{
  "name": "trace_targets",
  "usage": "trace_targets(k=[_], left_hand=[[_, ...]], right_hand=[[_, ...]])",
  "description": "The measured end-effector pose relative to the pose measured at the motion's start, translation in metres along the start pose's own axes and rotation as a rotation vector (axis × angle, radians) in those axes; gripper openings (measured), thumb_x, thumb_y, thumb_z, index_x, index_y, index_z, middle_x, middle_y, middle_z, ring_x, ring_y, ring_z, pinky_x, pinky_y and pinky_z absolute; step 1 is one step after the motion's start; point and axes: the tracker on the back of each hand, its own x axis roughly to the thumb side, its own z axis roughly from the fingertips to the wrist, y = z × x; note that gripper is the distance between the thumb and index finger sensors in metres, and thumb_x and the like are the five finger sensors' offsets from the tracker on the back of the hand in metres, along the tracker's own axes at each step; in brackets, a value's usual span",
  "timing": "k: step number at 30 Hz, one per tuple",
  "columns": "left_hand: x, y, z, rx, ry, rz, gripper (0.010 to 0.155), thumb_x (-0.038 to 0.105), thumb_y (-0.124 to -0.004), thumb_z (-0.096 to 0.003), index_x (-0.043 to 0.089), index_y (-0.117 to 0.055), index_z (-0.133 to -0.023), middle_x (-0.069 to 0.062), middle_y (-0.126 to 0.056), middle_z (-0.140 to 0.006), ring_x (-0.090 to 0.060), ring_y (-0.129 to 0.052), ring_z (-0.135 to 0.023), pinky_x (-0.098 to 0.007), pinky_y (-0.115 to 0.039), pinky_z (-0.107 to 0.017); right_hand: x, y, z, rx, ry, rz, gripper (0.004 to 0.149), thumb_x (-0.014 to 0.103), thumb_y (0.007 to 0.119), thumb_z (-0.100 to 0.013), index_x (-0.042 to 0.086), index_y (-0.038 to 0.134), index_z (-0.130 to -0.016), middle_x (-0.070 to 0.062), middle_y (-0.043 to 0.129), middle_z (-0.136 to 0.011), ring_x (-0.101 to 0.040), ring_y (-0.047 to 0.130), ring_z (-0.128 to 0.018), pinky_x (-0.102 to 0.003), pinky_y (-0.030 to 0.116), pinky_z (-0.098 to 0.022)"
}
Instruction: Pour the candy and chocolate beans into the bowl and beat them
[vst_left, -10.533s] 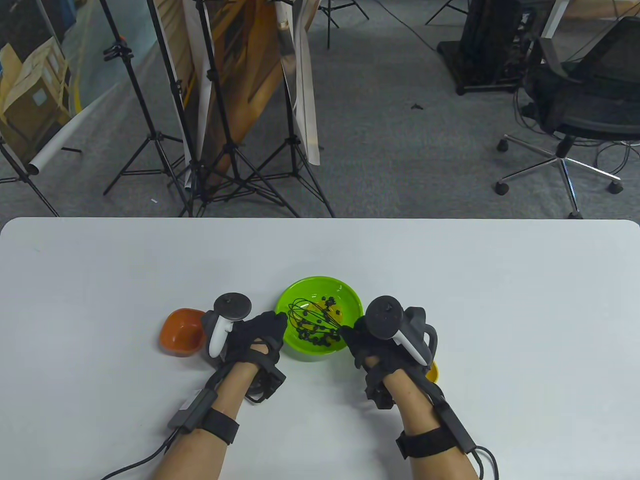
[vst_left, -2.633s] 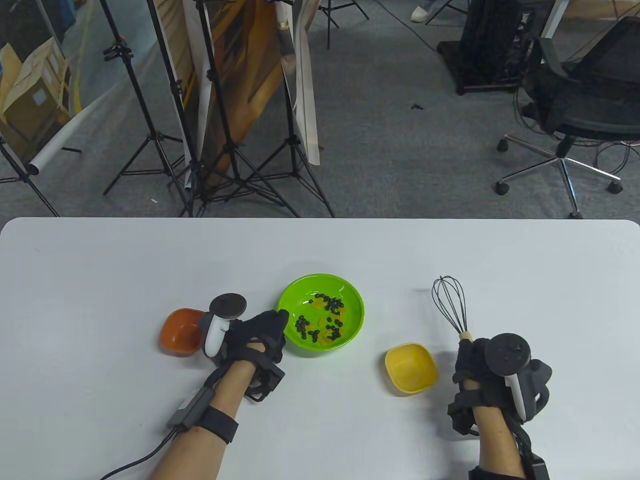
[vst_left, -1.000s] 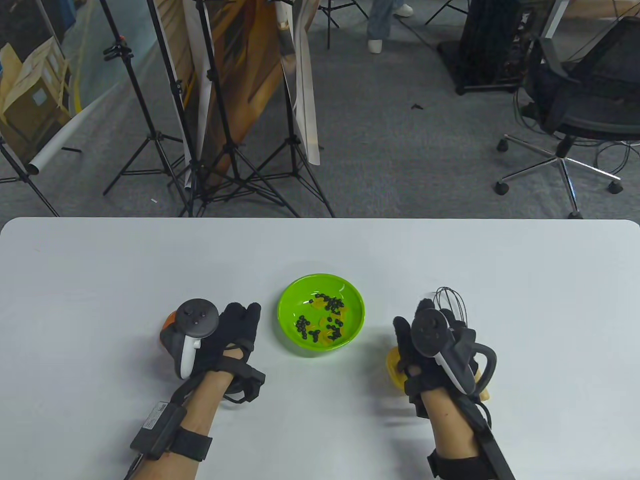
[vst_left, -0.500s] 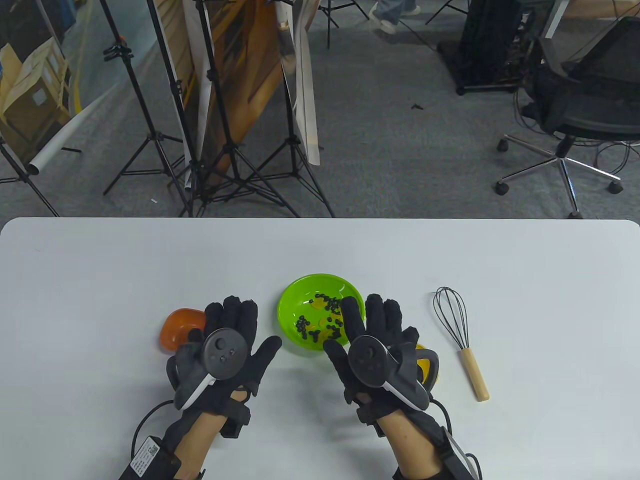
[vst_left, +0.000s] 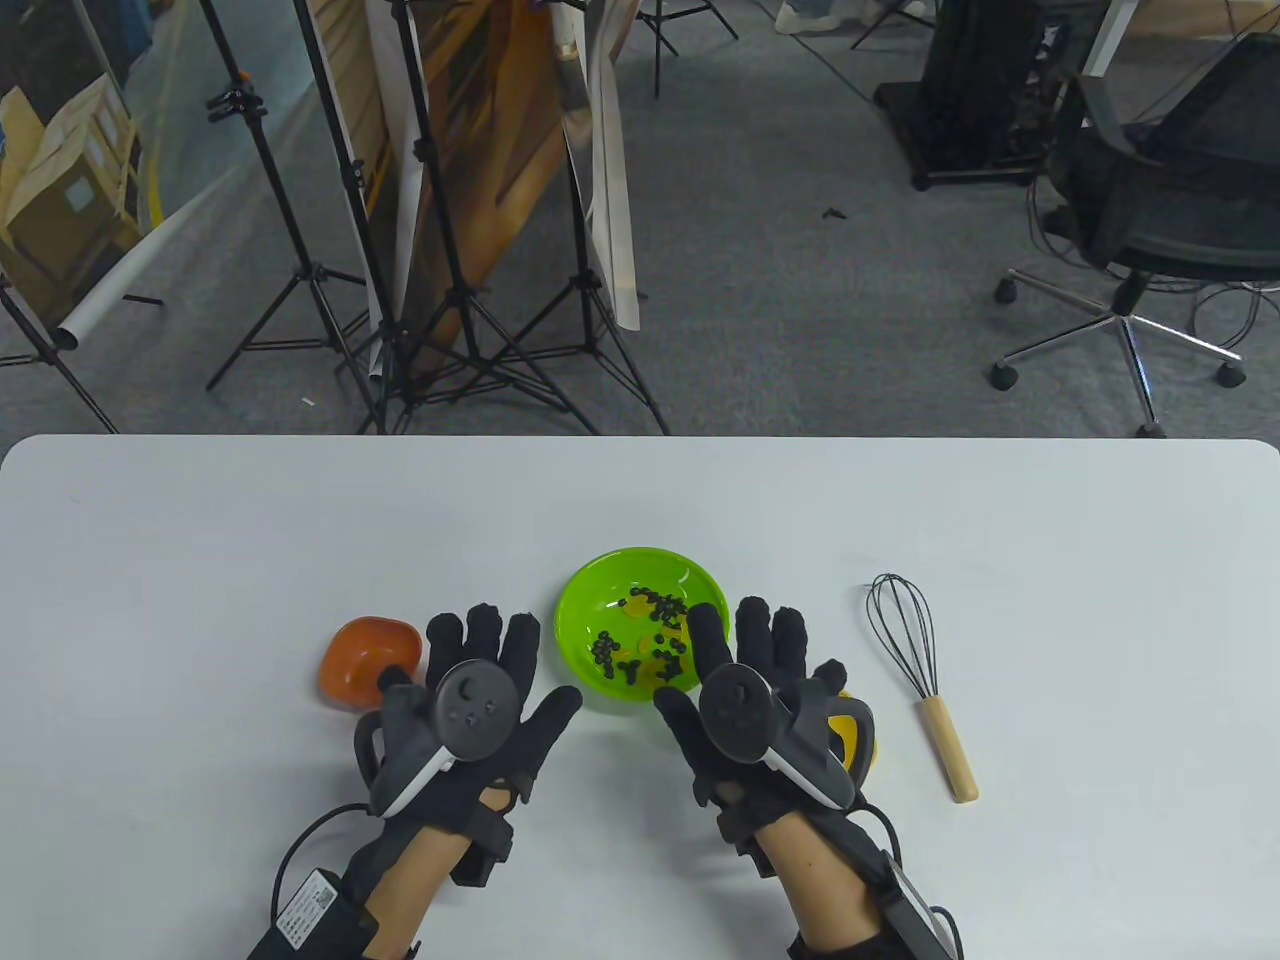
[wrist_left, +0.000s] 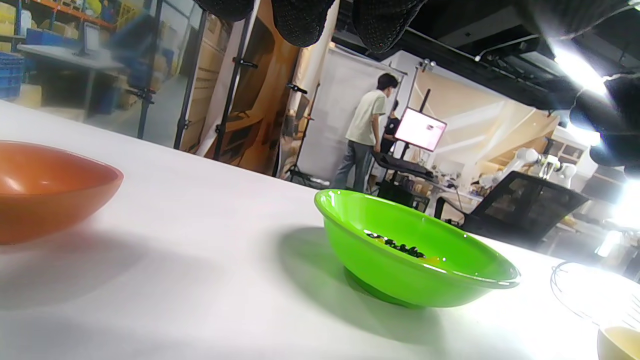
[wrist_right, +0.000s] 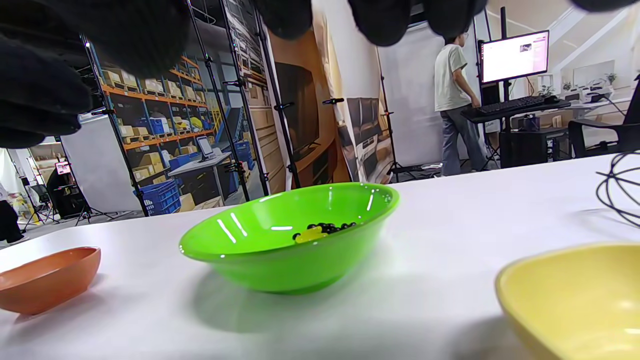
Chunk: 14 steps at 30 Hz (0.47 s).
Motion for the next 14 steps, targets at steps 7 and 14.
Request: trace_targets(k=[7, 14], left_hand=[[0.0017, -0.0027, 0.0000, 0.002, 0.000, 0.000, 0.086, 0.073, -0.060, -0.0412, 0.031, -0.043, -0.114, -0.014, -0.036, -0.124, -0.055, -0.032, -0.113, -0.088, -0.034, -0.059], [0.0008, -0.0023, 0.0000, 0.005, -0.002, -0.001, 0.086, 0.073, -0.060, -0.0412, 0.030, -0.043, -0.114, -0.014, -0.036, -0.124, -0.056, -0.032, -0.112, -0.088, -0.034, -0.060]], right_hand=[[-0.0001, 0.0002, 0.0000, 0.015, 0.000, -0.002, 0.080, 0.061, 0.069, -0.050, 0.024, 0.038, -0.114, -0.029, 0.034, -0.115, -0.062, 0.036, -0.103, -0.091, 0.042, -0.052], [0.0004, 0.0012, 0.0005, 0.009, -0.001, 0.001, 0.080, 0.061, 0.069, -0.050, 0.024, 0.038, -0.114, -0.029, 0.034, -0.115, -0.062, 0.035, -0.103, -0.091, 0.042, -0.052]])
